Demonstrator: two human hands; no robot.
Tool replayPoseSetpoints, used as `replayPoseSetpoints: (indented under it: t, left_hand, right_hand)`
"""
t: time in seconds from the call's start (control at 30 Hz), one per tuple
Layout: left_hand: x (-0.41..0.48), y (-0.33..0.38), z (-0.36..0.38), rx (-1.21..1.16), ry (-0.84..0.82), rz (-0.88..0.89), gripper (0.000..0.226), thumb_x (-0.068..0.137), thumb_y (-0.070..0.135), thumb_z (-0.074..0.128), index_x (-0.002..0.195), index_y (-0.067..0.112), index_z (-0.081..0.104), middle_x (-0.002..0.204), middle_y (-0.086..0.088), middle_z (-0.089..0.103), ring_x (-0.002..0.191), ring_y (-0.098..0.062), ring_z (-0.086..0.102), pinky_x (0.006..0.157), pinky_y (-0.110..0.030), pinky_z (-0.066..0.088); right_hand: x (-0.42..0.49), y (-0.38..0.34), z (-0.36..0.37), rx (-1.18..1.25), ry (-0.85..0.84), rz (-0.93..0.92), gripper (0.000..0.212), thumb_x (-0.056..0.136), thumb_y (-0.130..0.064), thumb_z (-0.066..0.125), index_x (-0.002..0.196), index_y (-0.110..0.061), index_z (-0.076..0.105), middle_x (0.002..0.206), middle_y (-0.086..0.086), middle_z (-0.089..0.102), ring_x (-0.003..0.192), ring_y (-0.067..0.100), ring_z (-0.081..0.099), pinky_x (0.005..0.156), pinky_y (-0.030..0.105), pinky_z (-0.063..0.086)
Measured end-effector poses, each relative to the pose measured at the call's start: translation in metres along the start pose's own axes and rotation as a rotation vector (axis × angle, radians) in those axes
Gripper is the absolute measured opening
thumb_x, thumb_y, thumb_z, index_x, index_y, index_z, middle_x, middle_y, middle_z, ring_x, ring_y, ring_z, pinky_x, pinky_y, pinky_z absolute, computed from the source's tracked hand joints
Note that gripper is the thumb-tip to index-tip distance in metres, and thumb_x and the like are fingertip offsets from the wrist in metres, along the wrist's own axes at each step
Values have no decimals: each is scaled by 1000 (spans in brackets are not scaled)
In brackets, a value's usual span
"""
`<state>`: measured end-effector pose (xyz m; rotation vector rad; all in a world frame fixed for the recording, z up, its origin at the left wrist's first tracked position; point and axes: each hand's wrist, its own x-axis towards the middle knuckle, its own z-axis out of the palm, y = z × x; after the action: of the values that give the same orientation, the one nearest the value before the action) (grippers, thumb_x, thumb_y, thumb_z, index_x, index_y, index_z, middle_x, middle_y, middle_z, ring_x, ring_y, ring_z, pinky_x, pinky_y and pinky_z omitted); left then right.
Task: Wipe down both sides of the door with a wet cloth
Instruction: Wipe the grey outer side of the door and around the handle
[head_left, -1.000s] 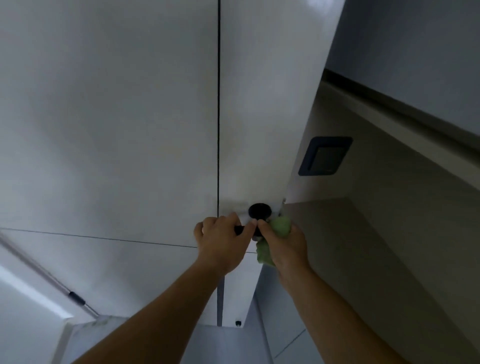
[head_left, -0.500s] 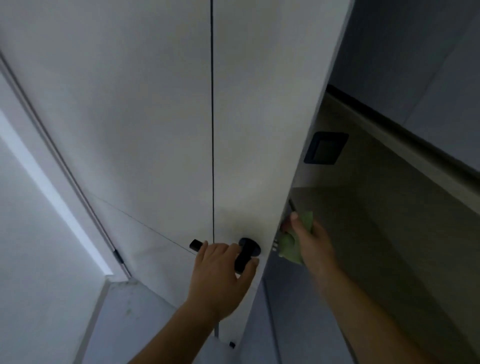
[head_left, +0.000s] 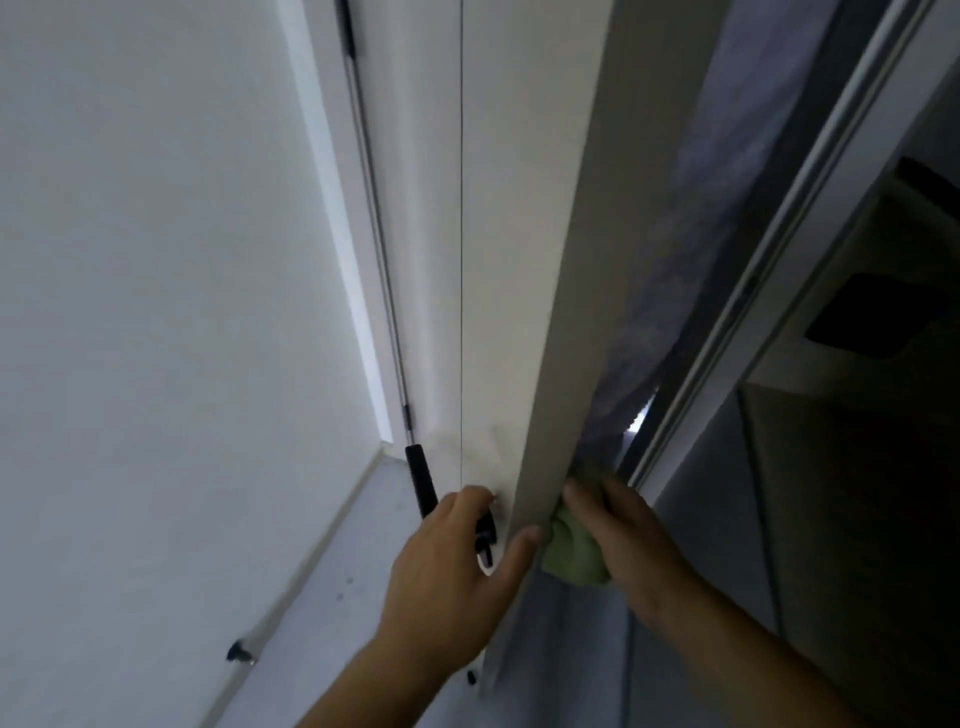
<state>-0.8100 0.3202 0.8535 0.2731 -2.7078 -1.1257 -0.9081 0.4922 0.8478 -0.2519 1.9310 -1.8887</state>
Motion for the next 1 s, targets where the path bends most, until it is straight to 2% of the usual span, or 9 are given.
replayPoseSetpoints:
  t: [0.07, 0.2, 0.33, 0.53, 0.67, 0.73, 0.87, 0.93, 1.0]
  left_hand:
    - [-20, -10, -12, -46, 66, -72, 61, 78, 94, 32, 110, 45, 49, 109, 22, 62, 99, 3, 61, 84, -26, 56]
    - [-57, -33, -36, -93, 214, -188, 49, 83, 83, 41, 118, 50, 49, 113, 25, 63, 103, 6, 62, 84, -28, 57]
    - [-79, -56, -63, -115, 362, -325, 46, 82, 86, 39, 115, 55, 45, 112, 24, 60, 103, 7, 60, 83, -27, 54]
    - [-94, -95, -101, -176, 568, -493, 49, 83, 82, 40, 110, 43, 53, 112, 21, 61, 109, 3, 58, 85, -30, 51]
    - [-92, -126, -128, -209, 677, -535, 50, 85, 80, 39, 120, 46, 52, 116, 20, 59, 110, 3, 57, 85, -28, 49]
    - [-90, -143, -143, -226, 711, -549, 49, 88, 77, 39, 125, 48, 52, 117, 20, 58, 110, 5, 56, 87, -31, 52]
    - [-84, -177, -170, -253, 763, -560, 46, 91, 74, 38, 131, 54, 50, 118, 22, 56, 110, 11, 52, 83, -14, 42]
    - [-81, -191, -182, -275, 784, -570, 48, 93, 70, 38, 136, 53, 49, 122, 21, 56, 113, 13, 51, 84, -8, 36]
    - [-78, -203, -194, -299, 801, -573, 46, 92, 68, 39, 135, 52, 50, 123, 19, 56, 114, 10, 52, 86, -10, 37]
  right_hand:
    - [-5, -4, 26, -55, -88, -11, 39, 74, -69, 69, 110, -51, 70, 112, -10, 76, 102, 3, 72, 81, 22, 59]
    - [-13, -7, 83, -118, -229, -24, 37, 74, -68, 68, 109, -54, 67, 112, -16, 74, 104, 4, 71, 85, 28, 60]
    - [-8, -12, 138, -191, -346, -36, 23, 91, -43, 72, 112, -34, 70, 110, -12, 75, 102, 6, 72, 90, 34, 60]
    - [28, -20, 207, -324, -417, -164, 8, 93, -30, 73, 99, -25, 74, 93, -16, 76, 86, 0, 70, 75, 15, 54]
    - [54, -20, 247, -425, -466, -263, 22, 95, -36, 69, 99, -14, 71, 91, 2, 75, 87, 15, 69, 79, 32, 55]
    - [64, -16, 267, -487, -498, -306, 25, 95, -40, 67, 101, -16, 70, 90, 1, 73, 86, 12, 68, 78, 34, 55]
    - [76, 0, 307, -636, -607, -460, 25, 97, -45, 60, 115, -31, 69, 100, -17, 67, 98, -10, 59, 78, 13, 48]
    - [80, 5, 329, -694, -664, -537, 34, 99, -42, 57, 128, -27, 67, 115, -13, 65, 106, -7, 57, 85, 3, 41]
    - [85, 8, 351, -711, -712, -593, 37, 102, -37, 56, 135, -23, 64, 126, -8, 62, 115, 1, 56, 92, 3, 39]
